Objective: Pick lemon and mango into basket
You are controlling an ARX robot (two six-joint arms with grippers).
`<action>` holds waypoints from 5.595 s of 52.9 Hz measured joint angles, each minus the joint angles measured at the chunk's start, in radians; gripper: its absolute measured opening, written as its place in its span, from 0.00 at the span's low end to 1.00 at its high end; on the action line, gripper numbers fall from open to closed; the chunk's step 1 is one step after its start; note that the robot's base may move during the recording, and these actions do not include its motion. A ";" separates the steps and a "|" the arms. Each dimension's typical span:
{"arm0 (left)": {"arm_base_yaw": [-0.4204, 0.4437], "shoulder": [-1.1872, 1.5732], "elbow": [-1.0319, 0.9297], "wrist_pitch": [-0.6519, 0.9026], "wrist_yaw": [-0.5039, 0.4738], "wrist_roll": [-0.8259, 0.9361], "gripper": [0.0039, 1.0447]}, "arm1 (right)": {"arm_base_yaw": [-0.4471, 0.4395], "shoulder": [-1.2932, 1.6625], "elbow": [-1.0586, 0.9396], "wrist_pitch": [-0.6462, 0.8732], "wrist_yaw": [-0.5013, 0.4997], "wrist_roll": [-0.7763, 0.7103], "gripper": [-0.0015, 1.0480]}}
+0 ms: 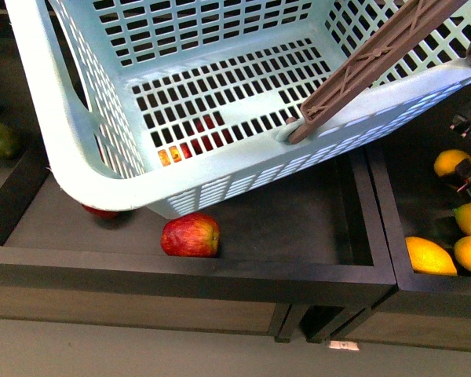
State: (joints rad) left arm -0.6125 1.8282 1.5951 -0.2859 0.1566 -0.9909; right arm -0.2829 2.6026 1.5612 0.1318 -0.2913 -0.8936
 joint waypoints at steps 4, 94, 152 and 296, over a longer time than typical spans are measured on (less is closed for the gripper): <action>0.000 0.000 0.000 0.000 0.000 0.000 0.26 | -0.011 -0.100 -0.087 0.058 -0.073 0.049 0.51; 0.000 0.003 0.000 0.000 0.004 0.002 0.26 | 0.377 -1.072 -0.701 0.360 0.068 0.769 0.92; 0.000 0.007 0.002 0.000 0.002 0.003 0.26 | 0.281 -1.714 -1.414 0.599 0.291 0.885 0.02; -0.001 0.009 0.007 0.000 0.003 0.002 0.26 | 0.282 -1.991 -1.523 0.431 0.291 0.890 0.92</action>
State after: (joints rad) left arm -0.6132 1.8374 1.6020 -0.2859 0.1593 -0.9894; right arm -0.0010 0.6113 0.0383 0.5629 0.0002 -0.0032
